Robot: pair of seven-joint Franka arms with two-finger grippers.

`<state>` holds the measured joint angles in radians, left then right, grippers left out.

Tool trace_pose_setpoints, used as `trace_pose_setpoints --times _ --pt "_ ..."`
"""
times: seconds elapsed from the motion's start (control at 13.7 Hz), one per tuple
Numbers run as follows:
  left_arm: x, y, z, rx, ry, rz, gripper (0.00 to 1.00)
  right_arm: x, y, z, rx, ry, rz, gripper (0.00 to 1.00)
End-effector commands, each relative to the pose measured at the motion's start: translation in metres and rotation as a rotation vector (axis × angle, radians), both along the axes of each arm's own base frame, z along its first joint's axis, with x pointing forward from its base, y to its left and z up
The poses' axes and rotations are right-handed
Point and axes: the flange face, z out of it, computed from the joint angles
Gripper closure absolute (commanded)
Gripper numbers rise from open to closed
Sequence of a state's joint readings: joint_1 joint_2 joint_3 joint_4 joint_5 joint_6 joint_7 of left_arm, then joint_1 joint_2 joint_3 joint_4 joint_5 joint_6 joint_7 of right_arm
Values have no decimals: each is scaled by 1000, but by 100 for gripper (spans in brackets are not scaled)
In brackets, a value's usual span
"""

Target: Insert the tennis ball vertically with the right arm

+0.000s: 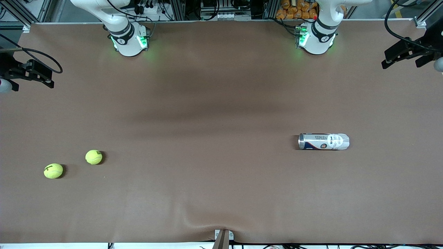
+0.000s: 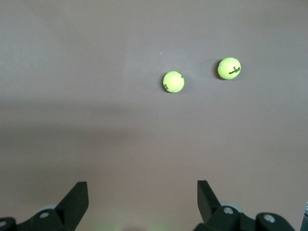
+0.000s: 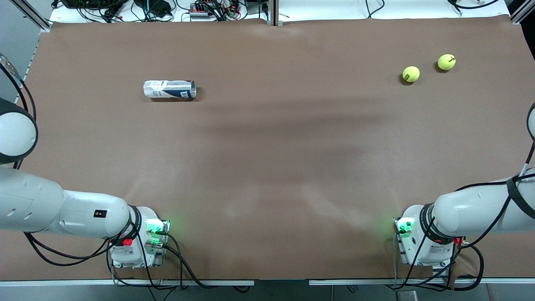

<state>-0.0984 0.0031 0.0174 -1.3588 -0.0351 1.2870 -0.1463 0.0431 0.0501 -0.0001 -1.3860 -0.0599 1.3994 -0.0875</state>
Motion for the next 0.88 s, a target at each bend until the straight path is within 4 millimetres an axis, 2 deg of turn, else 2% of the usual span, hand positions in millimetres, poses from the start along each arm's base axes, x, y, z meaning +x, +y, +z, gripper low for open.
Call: trace_pose_setpoints --times 0.0,0.44,0.59,0.66,0.73,0.8 --pt "-1 2 -2 -4 8 0 0 -4 -2 2 -15 0 7 0" --pt "3 4 -2 -17 2 -16 0 -4 -3 1 -15 2 5 0" --pt "9 28 -10 -29 13 2 0 -4 -2 1 -15 1 5 0" --pt "24 37 -32 -35 48 17 0 -4 -2 1 -15 2 7 0" --pt "28 44 -37 -37 52 25 0 -4 -3 1 -15 2 5 0" --pt "26 45 -31 -37 42 29 0 -4 -3 1 -15 2 5 0"
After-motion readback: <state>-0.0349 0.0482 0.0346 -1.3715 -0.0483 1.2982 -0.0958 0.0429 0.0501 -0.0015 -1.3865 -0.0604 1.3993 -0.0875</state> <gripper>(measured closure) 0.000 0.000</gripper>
